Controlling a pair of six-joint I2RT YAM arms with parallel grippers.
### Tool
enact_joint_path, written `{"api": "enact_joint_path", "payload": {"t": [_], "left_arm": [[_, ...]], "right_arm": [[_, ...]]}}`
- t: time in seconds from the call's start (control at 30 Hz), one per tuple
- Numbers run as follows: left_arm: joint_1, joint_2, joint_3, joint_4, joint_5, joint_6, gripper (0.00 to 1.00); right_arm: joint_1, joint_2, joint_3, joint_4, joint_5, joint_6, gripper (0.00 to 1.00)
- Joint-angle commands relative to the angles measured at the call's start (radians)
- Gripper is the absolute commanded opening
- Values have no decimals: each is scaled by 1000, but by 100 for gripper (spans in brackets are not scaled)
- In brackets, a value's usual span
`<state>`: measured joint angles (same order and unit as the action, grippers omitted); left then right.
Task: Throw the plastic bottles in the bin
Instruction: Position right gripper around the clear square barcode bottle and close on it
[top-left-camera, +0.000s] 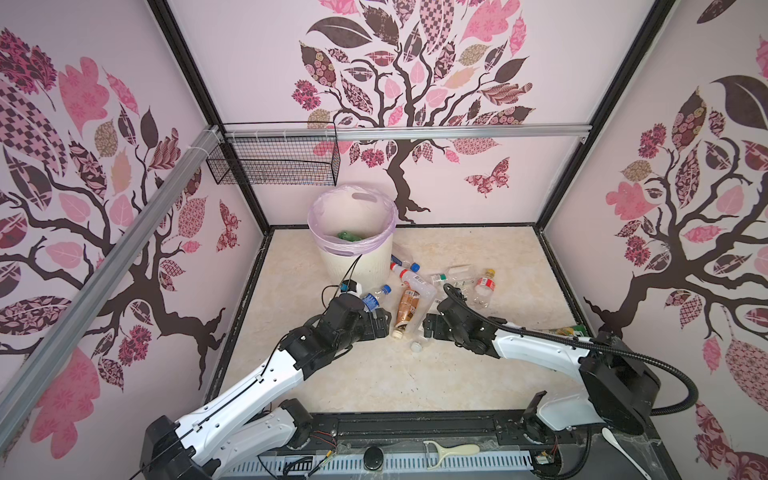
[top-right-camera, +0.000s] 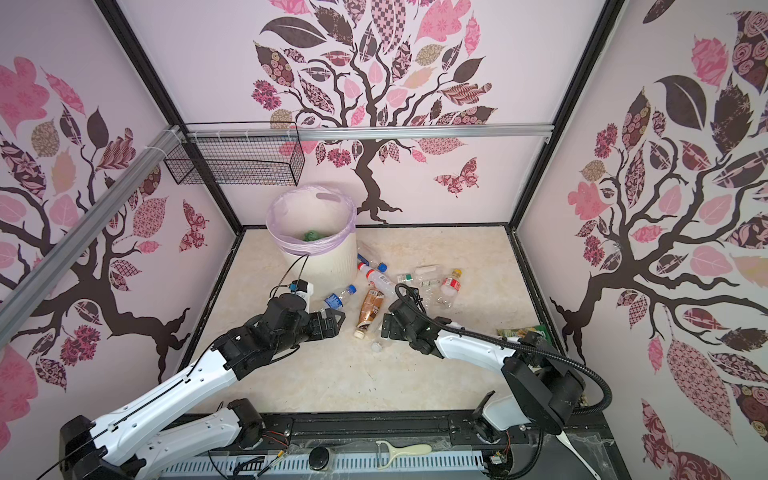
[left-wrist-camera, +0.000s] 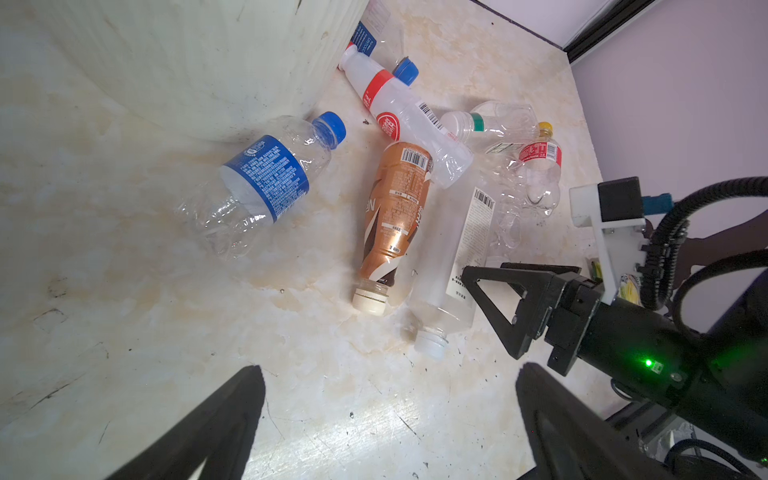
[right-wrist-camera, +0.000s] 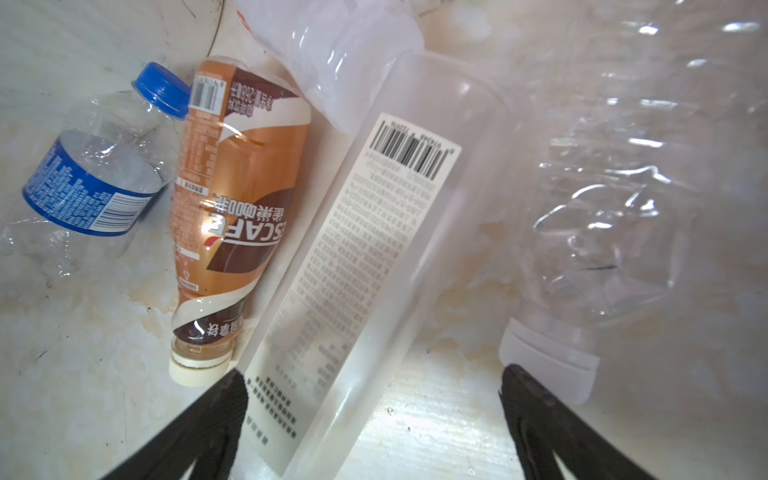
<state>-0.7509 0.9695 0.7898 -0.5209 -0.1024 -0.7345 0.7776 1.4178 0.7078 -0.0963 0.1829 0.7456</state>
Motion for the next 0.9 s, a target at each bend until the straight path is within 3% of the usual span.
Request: {"api": "enact_joint_path", "payload": {"t": [0.0, 0.53, 0.87], "left_arm": [[-3, 5, -26, 20, 6, -4, 98], [-3, -11, -43, 19, -5, -9, 98], [-3, 28, -40, 40, 1, -6, 99]], "right_arm": [[24, -28, 11, -18, 6, 24, 97], [87, 130, 61, -4, 34, 33, 98], [86, 35, -15, -27, 97, 6, 93]]}}
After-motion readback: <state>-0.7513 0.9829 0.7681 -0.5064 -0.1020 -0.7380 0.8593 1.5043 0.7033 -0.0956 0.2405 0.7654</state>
